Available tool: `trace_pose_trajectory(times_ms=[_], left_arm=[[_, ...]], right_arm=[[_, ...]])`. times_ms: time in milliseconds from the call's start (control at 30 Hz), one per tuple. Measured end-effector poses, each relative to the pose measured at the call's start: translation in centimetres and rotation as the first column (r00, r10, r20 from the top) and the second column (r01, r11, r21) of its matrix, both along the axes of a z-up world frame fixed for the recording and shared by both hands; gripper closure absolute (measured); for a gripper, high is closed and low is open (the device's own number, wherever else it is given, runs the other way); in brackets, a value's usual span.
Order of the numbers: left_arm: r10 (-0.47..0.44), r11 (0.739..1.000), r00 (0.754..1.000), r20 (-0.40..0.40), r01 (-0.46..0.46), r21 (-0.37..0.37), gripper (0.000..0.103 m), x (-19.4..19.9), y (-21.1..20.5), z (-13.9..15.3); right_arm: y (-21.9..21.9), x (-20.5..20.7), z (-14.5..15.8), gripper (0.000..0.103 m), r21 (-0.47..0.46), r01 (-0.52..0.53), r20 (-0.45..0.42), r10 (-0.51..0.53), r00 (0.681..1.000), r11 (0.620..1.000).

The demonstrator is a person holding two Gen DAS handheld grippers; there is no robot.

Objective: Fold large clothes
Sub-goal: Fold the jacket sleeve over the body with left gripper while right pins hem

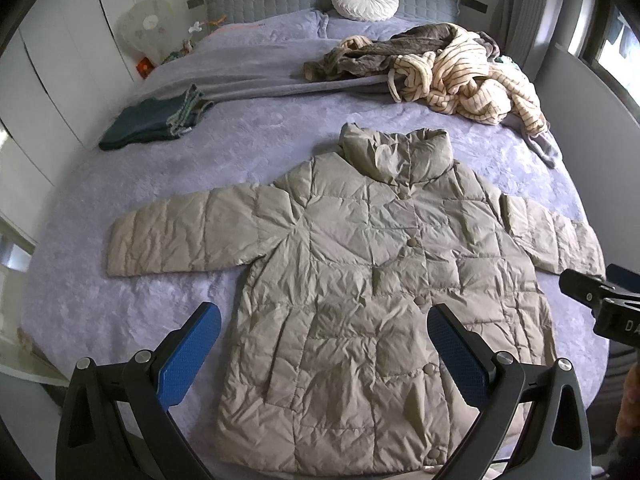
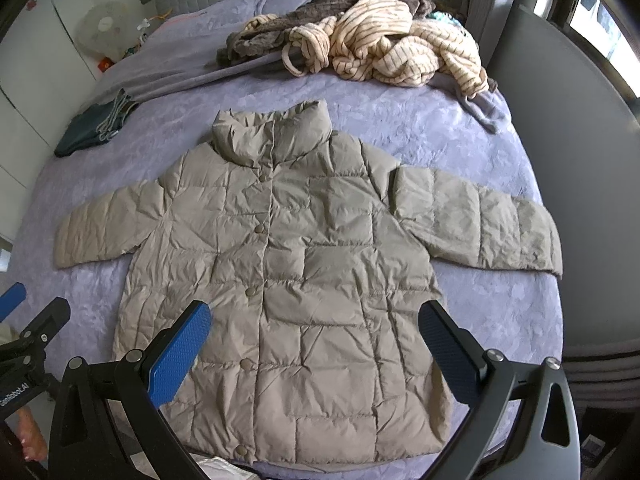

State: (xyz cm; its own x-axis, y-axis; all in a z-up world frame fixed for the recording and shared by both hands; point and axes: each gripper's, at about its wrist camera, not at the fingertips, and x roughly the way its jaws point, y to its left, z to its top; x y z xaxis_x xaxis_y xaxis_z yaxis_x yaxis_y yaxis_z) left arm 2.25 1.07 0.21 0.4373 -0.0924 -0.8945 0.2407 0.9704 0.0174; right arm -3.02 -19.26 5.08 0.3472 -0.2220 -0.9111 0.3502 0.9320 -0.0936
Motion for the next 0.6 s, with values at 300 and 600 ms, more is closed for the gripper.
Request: trace_pose_trajectory(times_ms=[300, 600], left_arm=[[0.048, 0.997, 0.995, -0.09, -0.054, -0.058, 0.0, 2.0, 4.5, -4.7], [0.18, 0.955, 0.972, -0.151, -0.209, -0.208, 0.0, 7.3, 13.4, -13.4]], right_arm=[[2.0, 1.2, -2.8, 0.0, 0.038, -0.001, -0.052, 0.003, 0.999, 0.999], [3.5, 5.1, -9.3, 0.0, 0.204, 0.021, -0.04, -0.013, 0.999, 0.979]])
